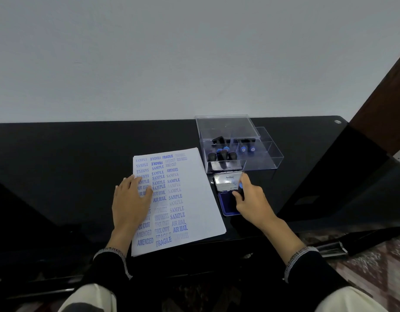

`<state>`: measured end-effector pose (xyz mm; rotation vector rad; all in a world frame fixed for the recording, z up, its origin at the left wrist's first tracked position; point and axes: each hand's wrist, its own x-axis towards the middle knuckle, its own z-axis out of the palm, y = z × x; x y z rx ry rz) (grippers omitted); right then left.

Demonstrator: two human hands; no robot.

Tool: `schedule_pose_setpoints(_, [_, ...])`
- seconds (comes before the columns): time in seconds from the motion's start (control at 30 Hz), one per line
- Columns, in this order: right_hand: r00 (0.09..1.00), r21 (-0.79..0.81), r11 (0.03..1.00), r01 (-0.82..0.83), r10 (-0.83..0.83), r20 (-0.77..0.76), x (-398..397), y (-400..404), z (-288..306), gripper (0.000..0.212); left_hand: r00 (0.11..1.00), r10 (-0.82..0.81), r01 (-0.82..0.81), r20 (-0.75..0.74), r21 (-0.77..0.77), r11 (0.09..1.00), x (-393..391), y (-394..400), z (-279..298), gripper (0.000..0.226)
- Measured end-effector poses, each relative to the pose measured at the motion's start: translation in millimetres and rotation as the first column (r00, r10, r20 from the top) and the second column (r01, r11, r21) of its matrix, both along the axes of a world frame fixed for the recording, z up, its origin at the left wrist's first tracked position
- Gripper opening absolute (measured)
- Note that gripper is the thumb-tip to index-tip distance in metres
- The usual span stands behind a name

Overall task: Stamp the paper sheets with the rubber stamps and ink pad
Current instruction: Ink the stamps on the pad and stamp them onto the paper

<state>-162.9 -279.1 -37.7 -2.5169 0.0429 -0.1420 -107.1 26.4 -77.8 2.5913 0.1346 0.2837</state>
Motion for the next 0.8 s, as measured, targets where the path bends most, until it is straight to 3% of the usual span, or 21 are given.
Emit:
schedule_pose_setpoints(0.27, [0.996,0.002,0.999,0.046,-0.046,0.071,-9,6,-6,0.022,1.0,-0.007,0.007,0.011,-0.006,1.0,-1,1,-1,0.05])
schedule_pose_setpoints(0.63, [0.978,-0.015,1.0,-0.013,0.009,-0.208,18,-5,12,0.022,1.0,-0.008,0.008,0.002,-0.014,1.0,-1,1,-1,0.05])
schedule_pose_setpoints(0.8, [0.995,-0.002,1.0,0.002,-0.002,-0.097,8,-1,6,0.026,1.0,-0.006,0.006,-0.004,-0.006,1.0,0,1,-1,0.051])
